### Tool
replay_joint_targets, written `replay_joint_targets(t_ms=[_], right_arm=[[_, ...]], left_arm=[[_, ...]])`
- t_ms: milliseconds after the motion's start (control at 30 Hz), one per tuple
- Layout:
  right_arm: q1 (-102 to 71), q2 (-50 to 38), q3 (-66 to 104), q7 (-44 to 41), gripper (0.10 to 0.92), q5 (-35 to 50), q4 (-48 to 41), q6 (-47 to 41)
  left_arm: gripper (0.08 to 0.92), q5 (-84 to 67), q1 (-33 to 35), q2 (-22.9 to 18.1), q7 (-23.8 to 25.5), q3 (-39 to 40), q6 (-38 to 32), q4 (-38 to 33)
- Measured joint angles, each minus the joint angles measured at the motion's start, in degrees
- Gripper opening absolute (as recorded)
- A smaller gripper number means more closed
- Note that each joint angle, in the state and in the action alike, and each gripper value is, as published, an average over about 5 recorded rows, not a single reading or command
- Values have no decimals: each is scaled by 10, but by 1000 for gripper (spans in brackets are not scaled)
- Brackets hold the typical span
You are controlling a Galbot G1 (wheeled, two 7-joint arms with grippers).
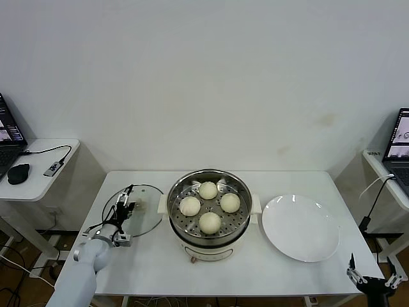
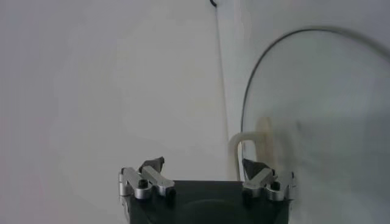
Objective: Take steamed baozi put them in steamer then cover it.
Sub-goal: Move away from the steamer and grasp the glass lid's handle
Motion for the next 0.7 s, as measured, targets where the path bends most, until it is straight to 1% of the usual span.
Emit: replay_joint_targets(t_ms=[600,700], right_arm=[[-1,1,-9,-2,823,-6,-5,3],[-2,1,-10,-2,823,-6,-6,3]], left_arm=[[819,15,-32,-16,0,3,3,40],[775,17,-34,-19,-1,4,3,45]])
